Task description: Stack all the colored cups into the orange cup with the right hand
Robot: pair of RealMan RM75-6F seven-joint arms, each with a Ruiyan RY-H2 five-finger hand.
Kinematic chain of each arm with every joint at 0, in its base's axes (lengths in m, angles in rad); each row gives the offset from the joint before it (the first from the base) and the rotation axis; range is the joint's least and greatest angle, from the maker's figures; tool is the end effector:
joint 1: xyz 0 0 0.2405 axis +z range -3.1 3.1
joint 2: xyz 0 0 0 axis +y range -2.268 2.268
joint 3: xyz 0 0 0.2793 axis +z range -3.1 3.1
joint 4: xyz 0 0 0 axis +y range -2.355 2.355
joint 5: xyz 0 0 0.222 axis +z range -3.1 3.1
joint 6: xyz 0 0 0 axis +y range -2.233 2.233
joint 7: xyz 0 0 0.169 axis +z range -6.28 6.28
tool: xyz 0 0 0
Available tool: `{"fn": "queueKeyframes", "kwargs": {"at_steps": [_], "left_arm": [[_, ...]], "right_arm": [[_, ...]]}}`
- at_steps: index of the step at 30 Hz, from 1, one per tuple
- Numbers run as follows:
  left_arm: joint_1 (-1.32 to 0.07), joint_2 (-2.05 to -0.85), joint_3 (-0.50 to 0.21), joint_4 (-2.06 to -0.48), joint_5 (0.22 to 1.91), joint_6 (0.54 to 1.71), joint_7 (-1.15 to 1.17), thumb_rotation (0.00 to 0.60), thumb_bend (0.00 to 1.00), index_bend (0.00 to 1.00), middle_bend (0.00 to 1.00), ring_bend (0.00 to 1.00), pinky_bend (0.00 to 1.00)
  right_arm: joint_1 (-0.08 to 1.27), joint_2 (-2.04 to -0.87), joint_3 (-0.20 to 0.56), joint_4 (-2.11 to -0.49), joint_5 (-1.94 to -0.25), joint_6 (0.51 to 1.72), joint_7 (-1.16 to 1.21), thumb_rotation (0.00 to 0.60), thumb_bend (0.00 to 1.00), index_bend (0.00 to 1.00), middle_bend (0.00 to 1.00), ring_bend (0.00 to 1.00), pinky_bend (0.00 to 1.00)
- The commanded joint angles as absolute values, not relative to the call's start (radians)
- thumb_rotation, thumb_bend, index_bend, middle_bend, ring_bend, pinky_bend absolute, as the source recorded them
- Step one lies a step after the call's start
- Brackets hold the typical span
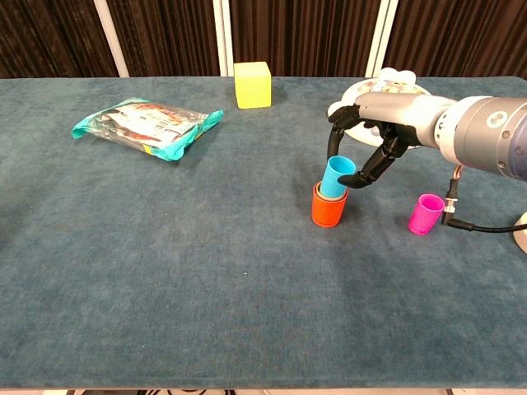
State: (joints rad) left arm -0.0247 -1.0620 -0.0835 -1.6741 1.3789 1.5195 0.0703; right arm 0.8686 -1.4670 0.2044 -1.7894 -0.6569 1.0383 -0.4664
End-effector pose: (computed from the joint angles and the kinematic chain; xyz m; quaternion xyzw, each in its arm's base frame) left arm -0.3527 0.1933 0.1901 -0.5446 -0.3919 -0.3501 0.6536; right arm -0.1121 -0.3695 -0.0249 0.6937 -0.5002 0.3489 0.3831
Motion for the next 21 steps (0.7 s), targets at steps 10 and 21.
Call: {"fn": "queueKeyframes", "kwargs": {"at_steps": [10,21], "left_arm": [[-0.025,-1.062,-0.085,-1.674,1.378,1.52,0.069,0.6,0.27,0.03,0.03,0.0,0.0],[-0.025,-1.063,-0.082,-1.674,1.379,1.517,0.072,0.6,0.27,0.03,0.03,0.0,0.0]], "right_arm": [[0.88,-1.474,0.196,-1.777,-0.643,1.035,-0.493,0.6,0.42,0.15,0.01,0.06,0.05],[0.834,-1.372,0.179,-1.859,-0.667,1.089,-0.489,0.6,0.42,0.21,0.01,0.06,0.05]]}}
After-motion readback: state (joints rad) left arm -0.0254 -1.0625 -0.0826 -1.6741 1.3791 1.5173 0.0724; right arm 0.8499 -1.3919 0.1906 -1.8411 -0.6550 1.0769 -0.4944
